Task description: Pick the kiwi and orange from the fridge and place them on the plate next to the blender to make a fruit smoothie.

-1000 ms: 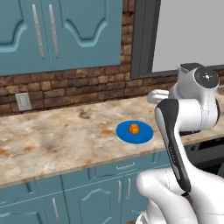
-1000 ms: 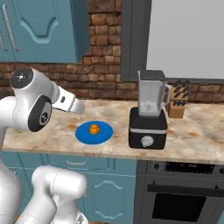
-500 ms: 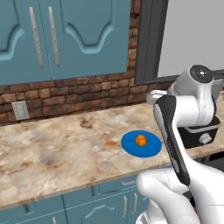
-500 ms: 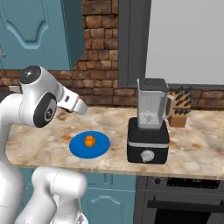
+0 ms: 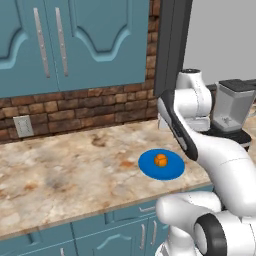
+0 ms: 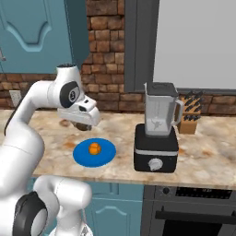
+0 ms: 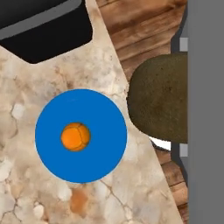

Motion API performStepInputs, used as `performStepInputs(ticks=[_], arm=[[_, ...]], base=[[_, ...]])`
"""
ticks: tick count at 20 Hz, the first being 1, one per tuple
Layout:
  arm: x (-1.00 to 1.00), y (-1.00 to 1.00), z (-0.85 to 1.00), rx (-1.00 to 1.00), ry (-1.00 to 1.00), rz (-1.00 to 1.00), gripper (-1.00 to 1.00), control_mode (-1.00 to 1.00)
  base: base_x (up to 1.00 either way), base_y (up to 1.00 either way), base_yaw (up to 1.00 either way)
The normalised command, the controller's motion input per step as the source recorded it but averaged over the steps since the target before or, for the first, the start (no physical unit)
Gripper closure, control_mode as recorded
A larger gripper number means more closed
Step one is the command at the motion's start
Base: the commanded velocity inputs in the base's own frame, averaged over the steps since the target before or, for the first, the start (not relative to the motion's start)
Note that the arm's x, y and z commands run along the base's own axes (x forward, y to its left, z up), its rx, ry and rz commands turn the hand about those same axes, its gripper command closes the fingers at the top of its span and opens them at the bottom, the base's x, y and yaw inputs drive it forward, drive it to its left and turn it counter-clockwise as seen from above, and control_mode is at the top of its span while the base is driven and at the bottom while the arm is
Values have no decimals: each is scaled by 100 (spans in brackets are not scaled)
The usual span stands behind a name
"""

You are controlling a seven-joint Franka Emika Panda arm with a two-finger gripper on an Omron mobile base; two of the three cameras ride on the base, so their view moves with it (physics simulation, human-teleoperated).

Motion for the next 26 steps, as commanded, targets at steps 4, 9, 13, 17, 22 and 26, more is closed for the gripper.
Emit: performStepInputs(ticks=[4,9,13,17,22,26], arm=[[11,-2,-93,4,29,0,100,-100],[29,-24,-88,3,3,2,100,-100],[41,-18,-91,0,0,3,100,-100],[63,-2,-70,0,0,0,100,-100],[65,0,-60,0,0,0,100,-100],[42,-1,-54,0,-6,0,-100,-100]], base=[[0,0,0],[0,0,0],[0,0,0],[0,0,0],[0,0,0],[0,0,0]])
